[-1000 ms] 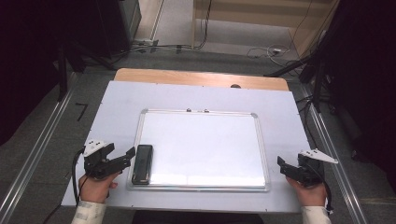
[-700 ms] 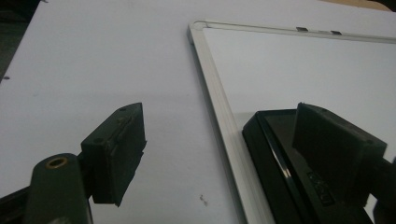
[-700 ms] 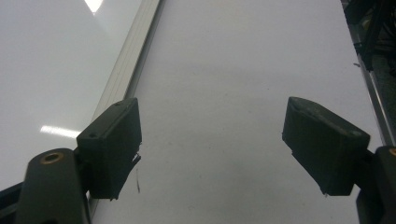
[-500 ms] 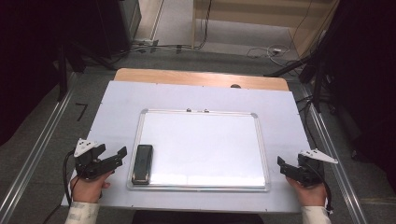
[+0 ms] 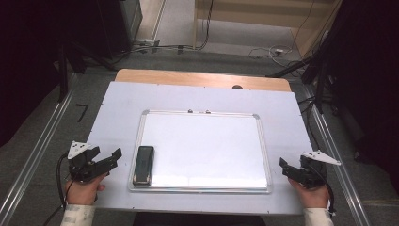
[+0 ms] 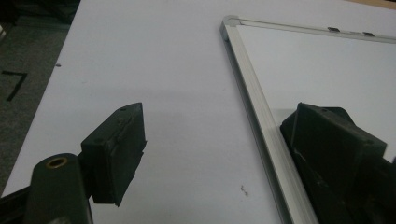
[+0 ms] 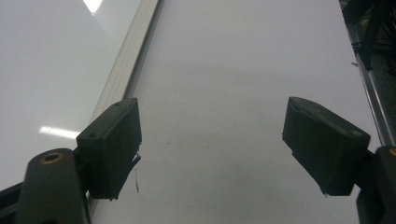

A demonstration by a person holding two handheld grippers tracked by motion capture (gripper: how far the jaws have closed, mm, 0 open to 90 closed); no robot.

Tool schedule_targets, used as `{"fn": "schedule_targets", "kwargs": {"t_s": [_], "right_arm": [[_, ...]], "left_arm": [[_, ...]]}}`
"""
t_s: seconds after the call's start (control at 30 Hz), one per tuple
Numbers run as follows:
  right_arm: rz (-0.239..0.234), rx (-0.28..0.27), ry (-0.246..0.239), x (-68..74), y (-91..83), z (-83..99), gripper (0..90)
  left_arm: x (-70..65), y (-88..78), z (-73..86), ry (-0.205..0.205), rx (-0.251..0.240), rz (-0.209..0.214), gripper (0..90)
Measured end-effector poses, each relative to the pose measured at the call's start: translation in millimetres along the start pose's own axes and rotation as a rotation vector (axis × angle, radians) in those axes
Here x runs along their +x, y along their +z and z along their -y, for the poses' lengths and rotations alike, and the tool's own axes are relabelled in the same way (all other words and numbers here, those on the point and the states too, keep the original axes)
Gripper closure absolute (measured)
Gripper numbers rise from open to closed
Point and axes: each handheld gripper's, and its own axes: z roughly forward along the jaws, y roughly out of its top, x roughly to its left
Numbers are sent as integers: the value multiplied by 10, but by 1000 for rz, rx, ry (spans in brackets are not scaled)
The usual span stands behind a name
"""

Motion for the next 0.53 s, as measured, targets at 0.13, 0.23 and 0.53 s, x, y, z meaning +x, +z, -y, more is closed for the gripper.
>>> {"fn": "schedule_targets", "kwargs": {"t_s": [0.13,0.23,0.53], "right_arm": [[1,-1,0,-2,0,0,185],[0,0,0,0,0,0,185],[-7,-23,10,-40,-9,10,180]], "left_arm": [[31,-5,5,-7,0,-9,181],[51,-6,8,-11,0,-12,181],[93,16,22,-24,11,-28,181]]}}
